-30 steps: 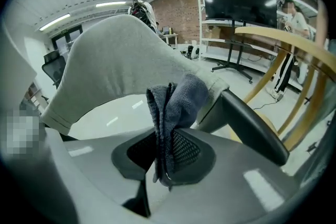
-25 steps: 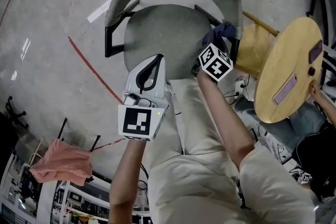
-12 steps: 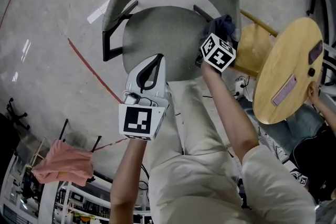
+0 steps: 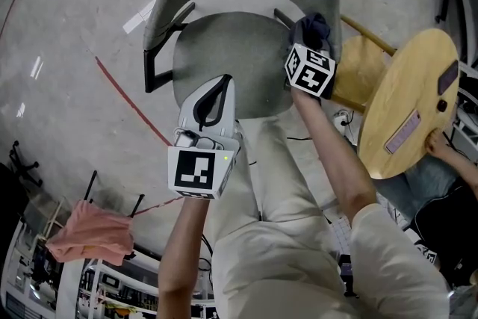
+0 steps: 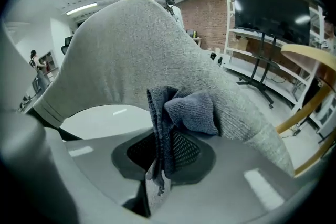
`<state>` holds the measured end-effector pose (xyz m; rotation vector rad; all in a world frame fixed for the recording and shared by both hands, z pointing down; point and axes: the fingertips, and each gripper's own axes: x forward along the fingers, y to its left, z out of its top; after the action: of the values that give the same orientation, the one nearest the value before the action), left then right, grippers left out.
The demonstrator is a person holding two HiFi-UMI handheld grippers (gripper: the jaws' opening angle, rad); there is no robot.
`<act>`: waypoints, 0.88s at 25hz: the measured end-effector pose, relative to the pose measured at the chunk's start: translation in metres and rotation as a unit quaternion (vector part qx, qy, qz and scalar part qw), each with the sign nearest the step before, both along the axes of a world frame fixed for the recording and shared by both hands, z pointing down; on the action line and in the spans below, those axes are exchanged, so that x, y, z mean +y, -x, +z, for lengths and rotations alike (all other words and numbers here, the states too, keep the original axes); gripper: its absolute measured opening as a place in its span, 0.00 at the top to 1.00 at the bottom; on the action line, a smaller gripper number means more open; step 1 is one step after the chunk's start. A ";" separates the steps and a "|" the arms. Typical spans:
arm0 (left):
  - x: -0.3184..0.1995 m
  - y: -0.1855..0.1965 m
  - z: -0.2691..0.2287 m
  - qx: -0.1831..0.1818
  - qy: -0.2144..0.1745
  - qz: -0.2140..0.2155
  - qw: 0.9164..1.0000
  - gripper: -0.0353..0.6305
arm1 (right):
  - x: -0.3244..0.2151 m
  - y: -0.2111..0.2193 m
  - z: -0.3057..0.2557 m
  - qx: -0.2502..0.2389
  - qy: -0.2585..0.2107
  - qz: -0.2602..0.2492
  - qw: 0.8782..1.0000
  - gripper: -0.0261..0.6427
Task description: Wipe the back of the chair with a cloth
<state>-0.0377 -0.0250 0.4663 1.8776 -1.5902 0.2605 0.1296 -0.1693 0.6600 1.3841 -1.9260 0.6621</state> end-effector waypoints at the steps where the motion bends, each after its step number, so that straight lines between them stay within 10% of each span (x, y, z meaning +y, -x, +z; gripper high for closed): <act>1: -0.001 0.000 0.001 0.000 0.000 0.001 1.000 0.94 | -0.002 0.003 0.001 0.001 0.000 -0.007 1.000 0.85; 22: -0.014 0.010 0.003 0.005 -0.001 -0.009 1.000 0.94 | -0.031 0.092 0.001 -0.018 -0.017 -0.154 0.988 0.85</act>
<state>-0.0472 -0.0392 0.4695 1.8636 -1.6007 0.2421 0.0376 -0.2006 0.6605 1.0676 -2.1284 0.5084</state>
